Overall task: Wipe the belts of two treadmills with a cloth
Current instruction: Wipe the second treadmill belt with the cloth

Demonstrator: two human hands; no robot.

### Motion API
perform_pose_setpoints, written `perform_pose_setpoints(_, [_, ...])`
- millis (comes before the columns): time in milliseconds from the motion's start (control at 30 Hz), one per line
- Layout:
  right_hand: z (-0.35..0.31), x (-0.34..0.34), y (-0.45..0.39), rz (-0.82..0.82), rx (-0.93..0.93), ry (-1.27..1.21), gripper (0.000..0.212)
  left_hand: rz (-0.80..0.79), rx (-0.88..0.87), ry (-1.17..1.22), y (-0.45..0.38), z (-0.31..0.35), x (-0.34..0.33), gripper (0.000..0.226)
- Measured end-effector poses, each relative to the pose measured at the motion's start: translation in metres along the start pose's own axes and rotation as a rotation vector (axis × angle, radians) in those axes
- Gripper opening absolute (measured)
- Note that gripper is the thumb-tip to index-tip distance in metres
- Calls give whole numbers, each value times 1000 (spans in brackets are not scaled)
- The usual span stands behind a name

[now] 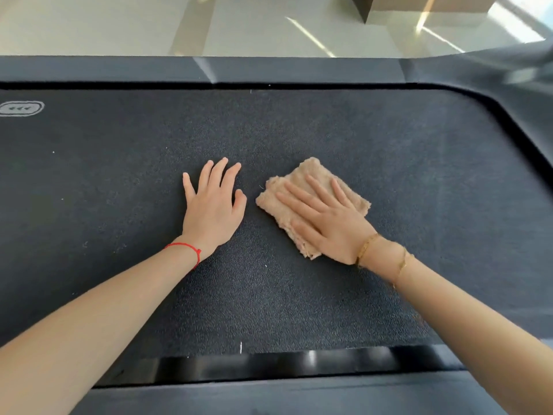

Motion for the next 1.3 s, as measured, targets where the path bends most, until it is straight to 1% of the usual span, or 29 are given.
perform_pose_setpoints(33, [13,2,-1,11,-49,14,56,3,-1,-2,0,0,0,53])
perform_pose_setpoints(133, [48,5,-14,17,-283,79,53,-1,2,-6,0,-1,-2,53])
perform_pose_setpoints(200, [51,4,-19,20,-376,126,54,-3,3,-4,-1,-1,-2,53])
perform_pose_setpoints(233, [44,3,-18,24,-385,129,54,0,3,-2,-1,0,-3,53])
perform_pose_setpoints(300, [17,0,-8,23,-328,108,55,11,6,0,-1,0,-3,52])
perform_pose_setpoints(433, [-54,-5,36,31,-96,72,57,13,8,2,-1,0,-2,52])
perform_pose_setpoints(500, [-68,-4,57,28,-45,46,57,5,6,5,0,0,-2,52])
perform_pose_setpoints(533, [-64,-2,65,24,-42,42,56,1,4,6,0,0,-2,52])
perform_pose_setpoints(600, [-43,4,75,40,-100,65,56,-7,-1,5,1,0,-2,52])
perform_pose_setpoints(733, [14,16,75,65,-434,137,54,-11,8,-2,2,1,0,53])
perform_pose_setpoints(767, [19,17,73,59,-491,153,55,-9,9,-4,2,2,0,53])
perform_pose_setpoints(800, [16,17,71,53,-508,156,55,-12,9,-6,2,3,0,53])
perform_pose_setpoints(833, [6,16,70,45,-485,146,55,-16,11,-8,2,4,0,53])
perform_pose_setpoints(867, [-9,13,71,35,-424,132,55,-20,12,-10,2,4,0,53])
perform_pose_setpoints(967, [-64,4,86,0,-200,99,56,-26,1,-18,4,5,0,53])
perform_pose_setpoints(1033, [-80,3,98,-7,-145,76,56,-36,20,-13,5,7,0,53])
perform_pose_setpoints(1100, [-75,6,108,12,-155,58,56,-45,61,10,6,13,0,54])
perform_pose_setpoints(1167, [-56,12,116,28,-202,56,56,-58,63,25,9,25,-2,55])
perform_pose_setpoints(1300, [16,24,124,38,-390,118,57,-78,15,29,9,52,-10,55])
Point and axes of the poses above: each hand's wrist, its own y-axis away from the middle knuckle, its own x-axis out of the back of the hand, z = x × y, the point moved 5 cm from there along -y, towards the middle knuckle, and after that the axes turned 15 degrees about z, right-handed, at the moved point
